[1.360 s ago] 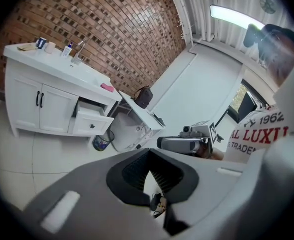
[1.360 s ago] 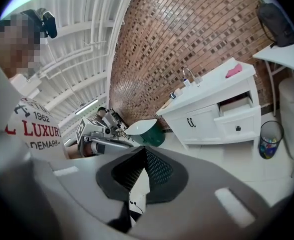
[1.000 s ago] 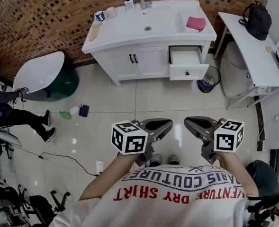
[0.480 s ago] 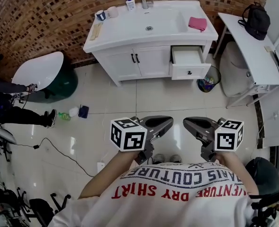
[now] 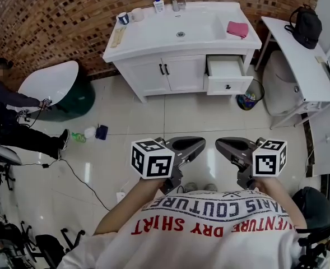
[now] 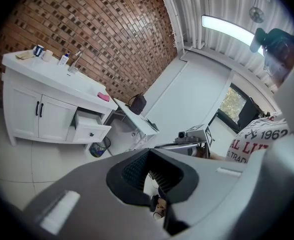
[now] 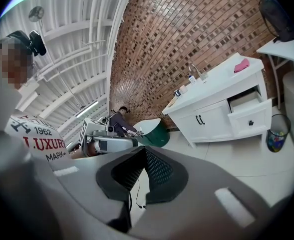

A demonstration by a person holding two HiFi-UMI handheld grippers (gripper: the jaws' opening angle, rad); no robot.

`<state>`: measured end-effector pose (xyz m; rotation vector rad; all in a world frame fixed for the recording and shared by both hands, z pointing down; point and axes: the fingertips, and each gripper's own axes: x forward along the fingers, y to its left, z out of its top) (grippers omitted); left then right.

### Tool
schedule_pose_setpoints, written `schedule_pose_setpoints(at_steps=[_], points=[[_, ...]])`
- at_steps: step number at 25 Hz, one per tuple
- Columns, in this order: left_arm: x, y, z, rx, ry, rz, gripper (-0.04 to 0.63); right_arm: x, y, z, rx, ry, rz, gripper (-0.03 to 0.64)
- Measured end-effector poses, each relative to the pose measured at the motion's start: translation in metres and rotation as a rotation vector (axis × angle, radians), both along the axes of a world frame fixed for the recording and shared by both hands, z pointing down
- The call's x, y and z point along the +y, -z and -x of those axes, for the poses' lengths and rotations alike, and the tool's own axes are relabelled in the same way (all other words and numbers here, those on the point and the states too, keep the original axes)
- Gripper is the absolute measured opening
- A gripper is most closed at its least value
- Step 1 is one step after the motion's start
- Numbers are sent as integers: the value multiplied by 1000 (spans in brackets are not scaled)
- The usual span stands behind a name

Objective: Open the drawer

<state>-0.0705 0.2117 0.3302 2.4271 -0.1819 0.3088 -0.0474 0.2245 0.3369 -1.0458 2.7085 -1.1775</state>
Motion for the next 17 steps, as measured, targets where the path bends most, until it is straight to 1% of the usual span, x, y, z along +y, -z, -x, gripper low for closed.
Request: schedule_pose_setpoints(at_steps=[17], points=[[7,2,3,2,3,2,-11,6,2,5,-19,1,7,5]])
